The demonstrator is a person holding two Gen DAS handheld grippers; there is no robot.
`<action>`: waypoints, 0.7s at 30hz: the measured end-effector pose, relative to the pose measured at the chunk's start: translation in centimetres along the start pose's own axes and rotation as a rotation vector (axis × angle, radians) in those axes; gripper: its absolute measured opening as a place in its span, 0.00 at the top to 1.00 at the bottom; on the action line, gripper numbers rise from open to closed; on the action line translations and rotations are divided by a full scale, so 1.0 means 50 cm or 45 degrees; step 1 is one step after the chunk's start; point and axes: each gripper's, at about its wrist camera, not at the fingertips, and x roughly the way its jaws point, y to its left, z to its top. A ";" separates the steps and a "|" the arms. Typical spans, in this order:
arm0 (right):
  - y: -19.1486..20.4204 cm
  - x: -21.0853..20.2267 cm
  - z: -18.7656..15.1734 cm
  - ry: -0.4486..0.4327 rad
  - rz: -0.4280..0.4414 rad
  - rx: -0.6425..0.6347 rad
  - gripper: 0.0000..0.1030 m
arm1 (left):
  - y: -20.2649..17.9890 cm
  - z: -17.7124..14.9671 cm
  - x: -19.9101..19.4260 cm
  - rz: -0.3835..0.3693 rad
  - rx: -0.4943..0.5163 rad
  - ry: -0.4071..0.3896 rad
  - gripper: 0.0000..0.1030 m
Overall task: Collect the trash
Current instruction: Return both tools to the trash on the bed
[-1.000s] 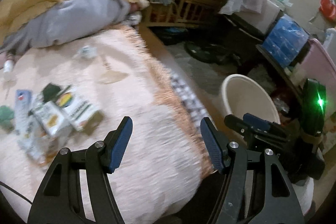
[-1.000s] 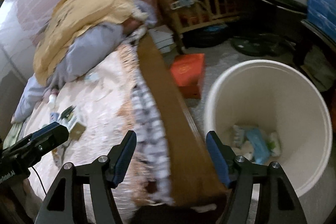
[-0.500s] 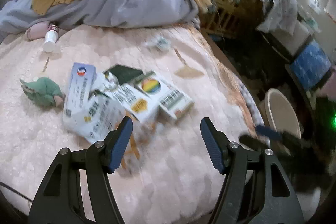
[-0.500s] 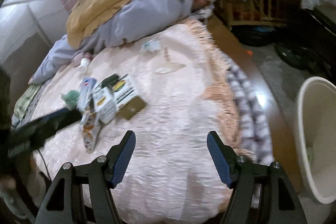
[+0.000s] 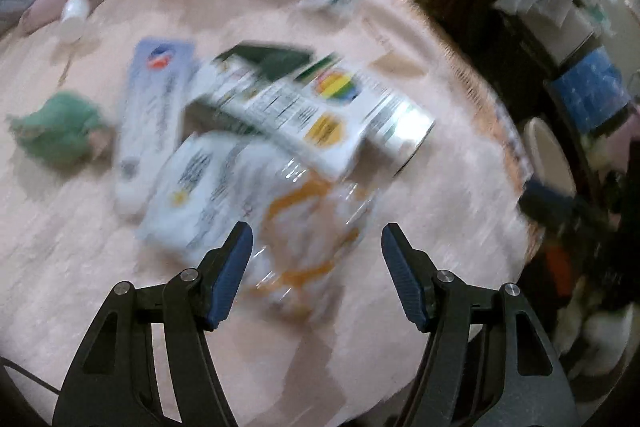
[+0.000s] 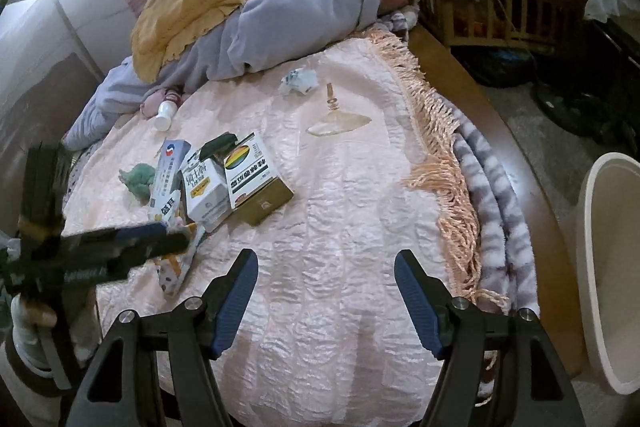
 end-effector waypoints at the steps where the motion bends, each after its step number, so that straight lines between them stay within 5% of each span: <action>1: 0.001 0.001 0.000 0.000 0.003 -0.003 0.34 | 0.009 -0.008 -0.006 0.008 -0.007 0.000 0.36; 8: 0.022 0.024 -0.006 0.024 0.022 -0.017 0.34 | 0.014 0.015 -0.068 -0.095 -0.123 -0.222 0.36; 12: 0.020 0.014 -0.010 0.021 0.006 -0.030 0.33 | -0.033 0.057 -0.052 -0.240 -0.106 -0.315 0.36; 15: -0.003 0.002 -0.009 0.009 -0.012 0.002 0.33 | -0.082 0.080 0.002 -0.304 -0.047 -0.251 0.36; 21: -0.043 -0.016 -0.008 -0.016 -0.031 0.054 0.33 | -0.052 0.045 0.060 -0.157 -0.072 -0.031 0.37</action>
